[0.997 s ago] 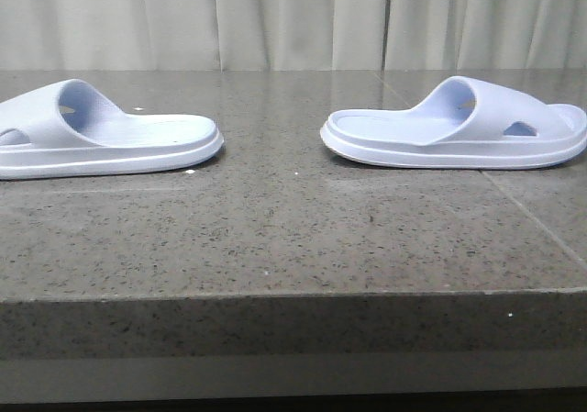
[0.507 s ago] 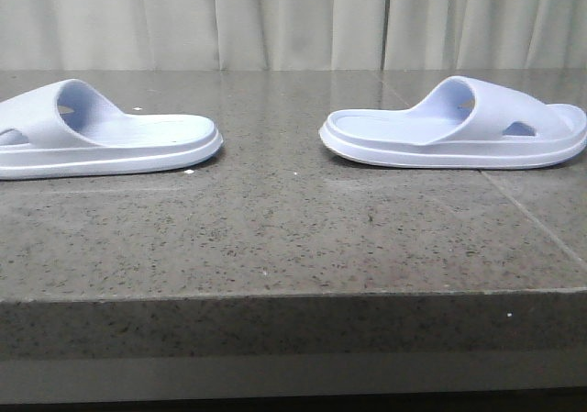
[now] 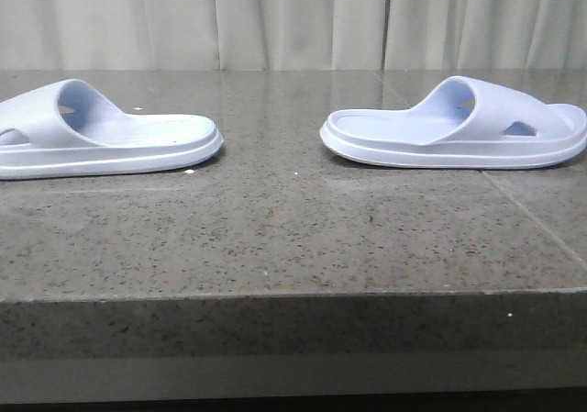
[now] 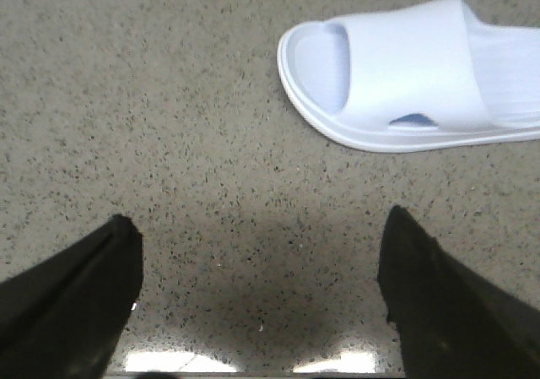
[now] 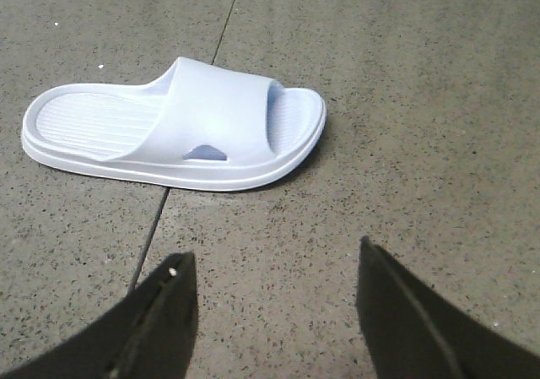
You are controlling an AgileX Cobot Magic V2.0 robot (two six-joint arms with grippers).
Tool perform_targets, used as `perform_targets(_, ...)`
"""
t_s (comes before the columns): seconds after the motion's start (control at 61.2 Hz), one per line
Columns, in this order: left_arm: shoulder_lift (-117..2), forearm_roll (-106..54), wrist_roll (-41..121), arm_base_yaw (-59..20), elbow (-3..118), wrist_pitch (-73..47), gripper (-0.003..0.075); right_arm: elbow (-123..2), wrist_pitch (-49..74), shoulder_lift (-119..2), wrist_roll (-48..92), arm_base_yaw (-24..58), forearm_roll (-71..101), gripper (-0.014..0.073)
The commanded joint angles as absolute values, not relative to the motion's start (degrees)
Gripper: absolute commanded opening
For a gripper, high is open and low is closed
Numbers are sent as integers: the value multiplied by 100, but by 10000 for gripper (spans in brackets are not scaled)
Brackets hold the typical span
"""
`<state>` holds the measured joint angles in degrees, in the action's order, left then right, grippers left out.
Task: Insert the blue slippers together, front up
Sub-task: 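Lower the left gripper and grasp the heel of the nearer slipper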
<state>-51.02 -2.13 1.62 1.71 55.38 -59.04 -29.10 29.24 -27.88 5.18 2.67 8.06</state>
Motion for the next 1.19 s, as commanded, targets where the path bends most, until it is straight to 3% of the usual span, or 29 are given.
perform_targets(0.0,-5412,-221,125,179,5757,-5674,564,-3116,2579,-2854,554,277,769,447)
perform_targets(0.408,-6738,-876,682,317,5970,-5831,564,-3116,2579,-2854,554,277,769,447)
perform_targets(0.703,-7553,-4626,3225,2432,6123,-6066,564,-3116,2579,-2854,554,277,769,447)
perform_targets(0.85,-7923,-5380,3728,2689,6123,-6115,562,-3116,2579,-2854,554,277,769,447)
perform_targets(1.176,-8691,-6017,4199,2689,6132,-5989,350,-3116,2579,-2854,554,277,769,447)
